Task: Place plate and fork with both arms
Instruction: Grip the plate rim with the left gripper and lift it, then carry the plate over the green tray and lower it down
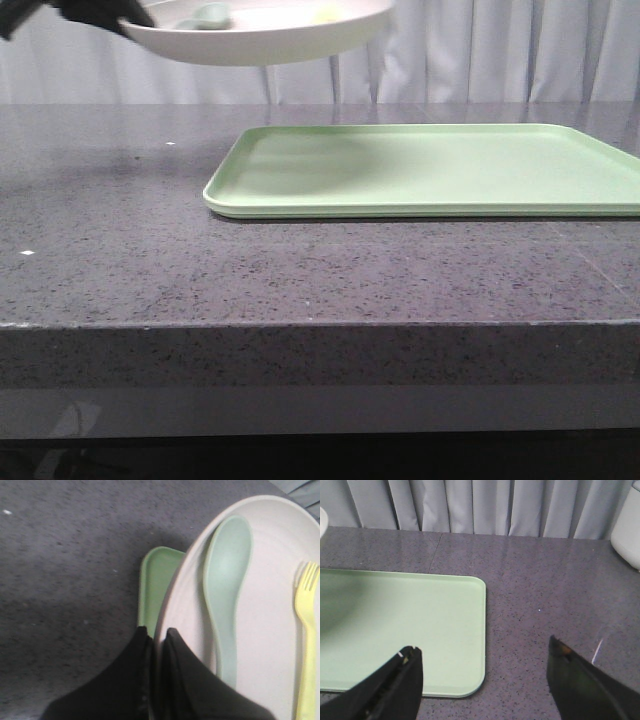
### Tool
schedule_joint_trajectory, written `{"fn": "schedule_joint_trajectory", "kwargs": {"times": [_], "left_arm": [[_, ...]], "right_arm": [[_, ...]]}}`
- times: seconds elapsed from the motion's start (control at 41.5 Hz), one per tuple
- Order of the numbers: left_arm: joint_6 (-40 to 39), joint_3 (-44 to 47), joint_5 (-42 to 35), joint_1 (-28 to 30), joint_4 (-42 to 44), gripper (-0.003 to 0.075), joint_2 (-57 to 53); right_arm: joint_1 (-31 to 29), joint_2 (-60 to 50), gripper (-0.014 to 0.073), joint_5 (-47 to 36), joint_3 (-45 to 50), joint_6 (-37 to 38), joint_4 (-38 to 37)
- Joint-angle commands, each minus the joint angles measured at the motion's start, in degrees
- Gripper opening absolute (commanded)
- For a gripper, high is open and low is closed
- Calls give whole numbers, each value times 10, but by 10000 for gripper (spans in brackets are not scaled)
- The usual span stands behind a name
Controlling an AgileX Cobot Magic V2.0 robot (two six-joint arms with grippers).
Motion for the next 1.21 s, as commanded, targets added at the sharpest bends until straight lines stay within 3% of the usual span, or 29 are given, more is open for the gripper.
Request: {"fn": "schedule_joint_trajectory", "kwargs": {"times": [0.0, 0.386, 0.917, 0.989, 1.182], "left_arm": [[-48, -23, -65, -46, -16, -20, -17], [-95, -23, -176, -168, -12, -20, 72], [-95, -24, -176, -177, 10, -16, 101], [-95, -24, -176, -177, 13, 17, 101], [-95, -24, -176, -177, 13, 262, 101]], "right_arm": [[-3, 3, 541, -51, -19, -5, -7], [-3, 3, 541, -32, -19, -5, -7], [-3, 3, 541, -25, -19, -5, -7], [-3, 3, 541, -25, -19, -5, -7], [-3, 3, 541, -25, -19, -5, -7]]}}
